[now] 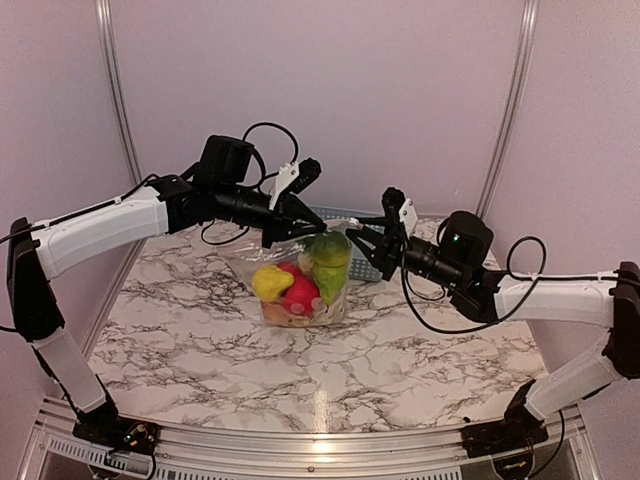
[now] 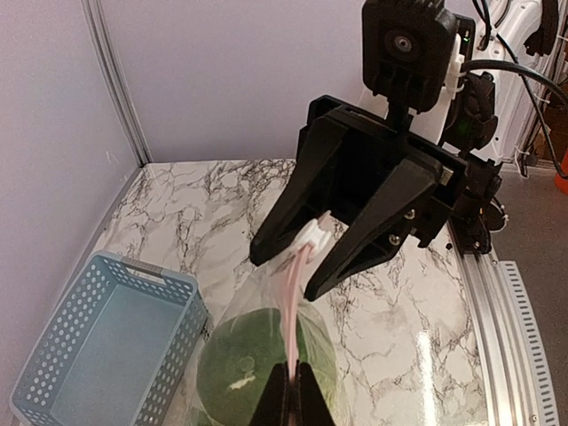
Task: Open the zip-top bag and remove the fake food
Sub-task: Adjust the zipper food storage bag at the center of the board, then unzip the zipper food storage bag at the center of the board.
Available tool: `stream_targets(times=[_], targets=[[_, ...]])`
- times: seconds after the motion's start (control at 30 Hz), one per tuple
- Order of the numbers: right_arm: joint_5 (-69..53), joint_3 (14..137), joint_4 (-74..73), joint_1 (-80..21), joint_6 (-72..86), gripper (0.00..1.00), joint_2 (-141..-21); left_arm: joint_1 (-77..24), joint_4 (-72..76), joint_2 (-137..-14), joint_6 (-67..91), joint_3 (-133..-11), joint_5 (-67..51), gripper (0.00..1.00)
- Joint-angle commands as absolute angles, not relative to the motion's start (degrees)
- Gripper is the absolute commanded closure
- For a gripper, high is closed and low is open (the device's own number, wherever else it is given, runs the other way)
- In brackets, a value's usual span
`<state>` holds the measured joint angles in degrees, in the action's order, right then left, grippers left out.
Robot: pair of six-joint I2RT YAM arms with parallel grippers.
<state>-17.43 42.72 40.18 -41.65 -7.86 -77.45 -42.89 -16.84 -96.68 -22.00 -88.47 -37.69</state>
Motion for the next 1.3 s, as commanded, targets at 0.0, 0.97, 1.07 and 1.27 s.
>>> stream_targets(times=[0.0,0.97,1.07,1.27], targets=[[-18.7,46.0,38.2,-41.2,-7.4,0.78,-78.8,-42.8,-14.1,-94.0,-22.9,-88.2,-38.8,1.00],[-10.7,54.3,25.0,-48.2,-23.4,1.00,-77.8,-46.6,-25.8,-98.3,-34.9,-98.4,-33.4,0.66],[-11.1,54.6,25.1,-48.5,-23.5,1.00,-77.7,-46.6,-26.2,-98.2,-34.8,-98.3,-34.0,0.68],[-12.3,55.4,24.1,-49.2,-23.7,1.00,-77.8,-46.6,-26.0,-98.2,-35.3,-98.2,-33.3,0.68]])
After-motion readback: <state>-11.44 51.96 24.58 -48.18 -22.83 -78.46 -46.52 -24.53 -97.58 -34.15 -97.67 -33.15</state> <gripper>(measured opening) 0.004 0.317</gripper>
